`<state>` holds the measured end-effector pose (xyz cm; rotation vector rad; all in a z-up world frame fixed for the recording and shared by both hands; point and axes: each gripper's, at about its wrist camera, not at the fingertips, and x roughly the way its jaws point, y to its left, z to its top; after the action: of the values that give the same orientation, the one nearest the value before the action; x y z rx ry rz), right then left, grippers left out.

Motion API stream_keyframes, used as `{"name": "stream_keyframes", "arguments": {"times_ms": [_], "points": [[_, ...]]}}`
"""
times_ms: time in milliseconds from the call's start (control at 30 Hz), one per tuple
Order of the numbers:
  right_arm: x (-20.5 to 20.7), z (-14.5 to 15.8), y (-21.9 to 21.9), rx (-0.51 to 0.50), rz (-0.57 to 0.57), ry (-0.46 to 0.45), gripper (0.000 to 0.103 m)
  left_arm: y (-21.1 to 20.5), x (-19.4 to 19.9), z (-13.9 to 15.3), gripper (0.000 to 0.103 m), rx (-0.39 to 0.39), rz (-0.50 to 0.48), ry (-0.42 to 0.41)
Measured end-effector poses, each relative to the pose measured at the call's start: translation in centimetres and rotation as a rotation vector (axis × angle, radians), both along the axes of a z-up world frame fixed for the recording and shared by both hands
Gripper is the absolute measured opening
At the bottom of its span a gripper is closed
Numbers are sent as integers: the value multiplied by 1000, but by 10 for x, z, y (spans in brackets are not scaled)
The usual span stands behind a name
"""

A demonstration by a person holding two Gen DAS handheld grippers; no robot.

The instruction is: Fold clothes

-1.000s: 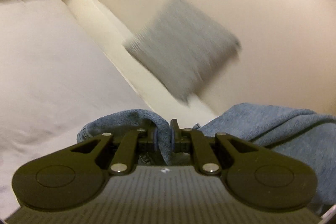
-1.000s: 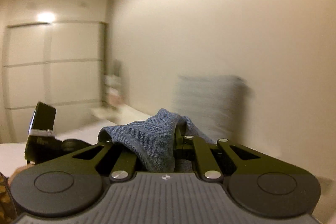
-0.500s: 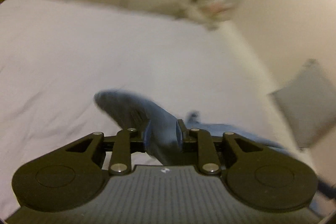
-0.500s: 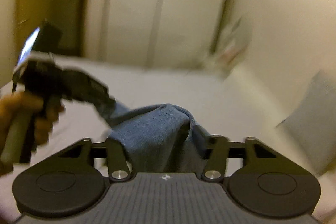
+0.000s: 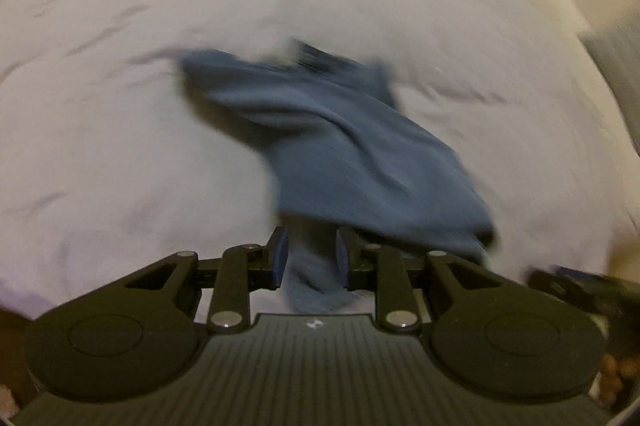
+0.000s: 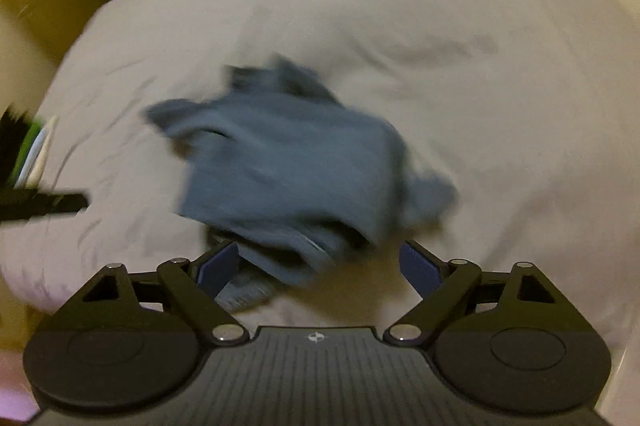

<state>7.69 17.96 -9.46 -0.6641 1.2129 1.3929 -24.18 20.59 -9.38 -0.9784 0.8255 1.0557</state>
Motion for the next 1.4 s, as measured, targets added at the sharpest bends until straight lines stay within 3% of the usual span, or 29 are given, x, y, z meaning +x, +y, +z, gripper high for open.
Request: {"name": "stream_keyframes", "arguments": {"times_ms": [100, 200, 333, 600, 633, 667, 767, 867, 933, 1000, 1067, 1200, 1267, 1333, 1367, 1400], "points": [[30, -28, -17, -64, -122, 56, 86, -22, 60, -21, 22, -21, -147, 12], [50, -47, -43, -84, -196, 80, 86, -40, 96, -36, 33, 5, -285, 63], [60, -64, -65, -107, -224, 76, 86, -50, 131, -59, 36, 26, -366, 75], [68, -76, -77, -114, -237, 58, 87, -25, 134, -88, 31, 20, -272, -25], [69, -78, -77, -115, -237, 56, 87, -21, 134, -93, 13, 16, -269, -22], [69, -79, -77, -115, -238, 53, 88, -18, 134, -98, 2, 13, -268, -16], [67, -82, -72, -105, -234, 47, 87, -5, 109, -102, 3, 29, -160, 3], [62, -84, -64, -68, -226, 53, 86, 12, 52, -106, 2, 10, 37, 16], [60, -94, -57, -36, -225, 98, 78, 23, 13, -112, 2, -17, 155, 41], [59, -108, -50, -11, -231, 149, 61, 32, -10, -118, 1, -30, 208, 74], [58, -127, -41, 7, -250, 192, 54, 39, -28, -122, 1, -40, 237, 97], [59, -156, -16, 77, -314, 208, 56, 35, -36, -125, 1, -33, 215, 191], [62, -166, -2, 103, -336, 191, 70, 30, -44, -124, 2, -49, 221, 189], [66, -175, 10, 130, -338, 177, 73, 22, -52, -120, 3, -56, 229, 184], [69, -183, 15, 126, -334, 205, 71, 19, -55, -118, 4, -58, 232, 182], [72, -190, 20, 121, -329, 239, 44, 15, -57, -115, 5, -59, 234, 181]]}}
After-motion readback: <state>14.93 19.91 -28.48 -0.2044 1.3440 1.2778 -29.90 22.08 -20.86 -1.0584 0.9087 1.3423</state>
